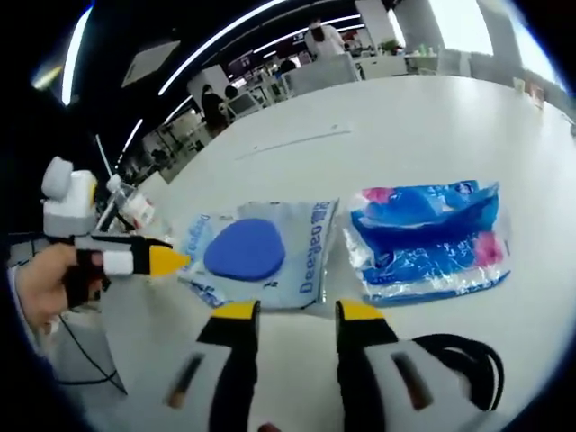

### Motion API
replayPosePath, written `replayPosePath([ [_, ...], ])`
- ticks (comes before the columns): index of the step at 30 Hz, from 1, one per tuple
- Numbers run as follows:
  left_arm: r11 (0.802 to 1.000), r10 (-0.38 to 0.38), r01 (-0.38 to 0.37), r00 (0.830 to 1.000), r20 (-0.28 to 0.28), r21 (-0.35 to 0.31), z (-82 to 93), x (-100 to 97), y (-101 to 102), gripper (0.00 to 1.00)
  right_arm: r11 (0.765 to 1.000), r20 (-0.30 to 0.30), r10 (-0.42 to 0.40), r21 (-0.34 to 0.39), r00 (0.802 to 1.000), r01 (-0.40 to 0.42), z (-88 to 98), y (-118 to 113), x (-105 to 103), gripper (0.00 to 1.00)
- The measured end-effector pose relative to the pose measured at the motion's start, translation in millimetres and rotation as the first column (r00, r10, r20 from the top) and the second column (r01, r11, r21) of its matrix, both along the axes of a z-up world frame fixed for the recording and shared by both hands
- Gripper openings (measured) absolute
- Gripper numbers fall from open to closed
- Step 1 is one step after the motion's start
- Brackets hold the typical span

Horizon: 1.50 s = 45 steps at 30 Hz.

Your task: Arrange the tabletop items into an orderly group along one side of the table until the central work area is clear of visible clutter.

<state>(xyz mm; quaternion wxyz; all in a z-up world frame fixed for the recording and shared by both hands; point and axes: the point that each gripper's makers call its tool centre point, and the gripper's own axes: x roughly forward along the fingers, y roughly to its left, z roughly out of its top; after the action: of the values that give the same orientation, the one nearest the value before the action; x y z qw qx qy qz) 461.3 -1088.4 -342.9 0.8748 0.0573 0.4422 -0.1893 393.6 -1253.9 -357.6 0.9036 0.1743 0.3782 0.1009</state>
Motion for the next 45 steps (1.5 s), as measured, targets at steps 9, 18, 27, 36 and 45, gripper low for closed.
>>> replayPosePath([
  [9, 1.0, 0.012, -0.012, 1.0, -0.008, 0.001, -6.2, -1.8, 1, 0.4, 1.0, 0.001, 0.006, 0.005, 1.0, -0.006, -2.4, 3, 2, 0.29],
  [18, 1.0, 0.031, -0.031, 0.999, 0.01, 0.006, -2.1, 0.7, 9, 0.4, 1.0, -0.007, 0.002, 0.018, 1.0, -0.001, -5.2, 4, 0, 0.29],
  [27, 0.999, 0.039, -0.039, 0.999, 0.013, -0.001, -0.3, 1.2, 13, 0.4, 1.0, 0.0, 0.009, 0.024, 1.0, -0.009, -3.4, 8, 1, 0.28],
  [36, 0.999, 0.038, -0.038, 0.999, -0.016, -0.015, -10.3, -0.3, 9, 0.31, 1.0, 0.009, 0.008, 0.011, 1.0, -0.009, -2.8, 5, 6, 0.25],
  [45, 0.999, 0.037, -0.037, 0.999, -0.031, 0.003, -21.5, 1.6, 11, 0.09, 1.0, 0.014, 0.009, -0.016, 1.0, -0.009, -5.8, 0, 10, 0.09],
])
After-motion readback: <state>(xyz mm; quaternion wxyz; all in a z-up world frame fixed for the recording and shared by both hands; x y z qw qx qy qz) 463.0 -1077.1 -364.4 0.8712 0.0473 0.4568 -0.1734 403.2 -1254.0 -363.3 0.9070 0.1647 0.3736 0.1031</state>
